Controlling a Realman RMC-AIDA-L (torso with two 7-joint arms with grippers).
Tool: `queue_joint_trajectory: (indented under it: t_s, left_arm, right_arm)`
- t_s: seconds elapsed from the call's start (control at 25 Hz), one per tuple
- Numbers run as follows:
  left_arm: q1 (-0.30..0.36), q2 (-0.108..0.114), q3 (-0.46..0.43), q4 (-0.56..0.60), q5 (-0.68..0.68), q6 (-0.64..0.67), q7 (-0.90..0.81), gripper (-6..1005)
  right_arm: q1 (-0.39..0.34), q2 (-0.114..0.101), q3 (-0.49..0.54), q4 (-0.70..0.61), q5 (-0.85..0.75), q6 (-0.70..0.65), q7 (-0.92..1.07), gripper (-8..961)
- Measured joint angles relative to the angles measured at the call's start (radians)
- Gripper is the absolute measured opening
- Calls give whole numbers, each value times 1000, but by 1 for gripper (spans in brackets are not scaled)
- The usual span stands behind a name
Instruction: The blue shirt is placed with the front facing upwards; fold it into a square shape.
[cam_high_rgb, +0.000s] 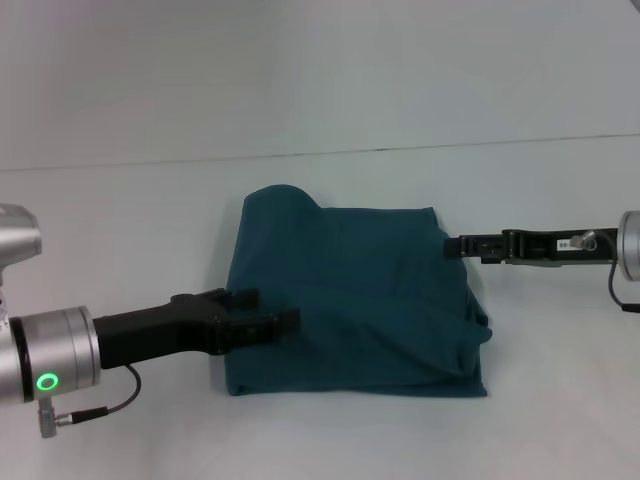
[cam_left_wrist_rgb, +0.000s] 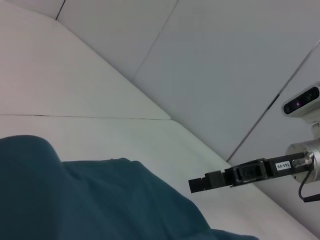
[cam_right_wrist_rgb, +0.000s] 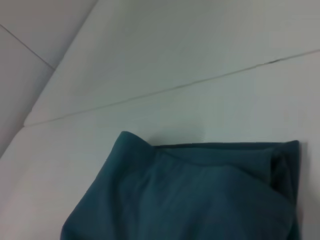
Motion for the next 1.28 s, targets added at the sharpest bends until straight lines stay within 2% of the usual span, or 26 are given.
queue_joint_trajectory:
  t_s: [0.52, 0.96, 1.28]
  left_arm:
    - [-4, 4, -4, 4, 21, -5, 1, 937]
    - [-8, 10, -5, 3, 25, -6, 1, 936]
    - [-12, 11, -15, -2, 41, -13, 1, 936]
  right_arm:
    - [-2, 3, -1, 72, 1, 93, 61, 916]
    - [24, 28, 6, 85, 7, 123, 65, 846]
    - [44, 35, -11, 86, 19, 146, 74, 795]
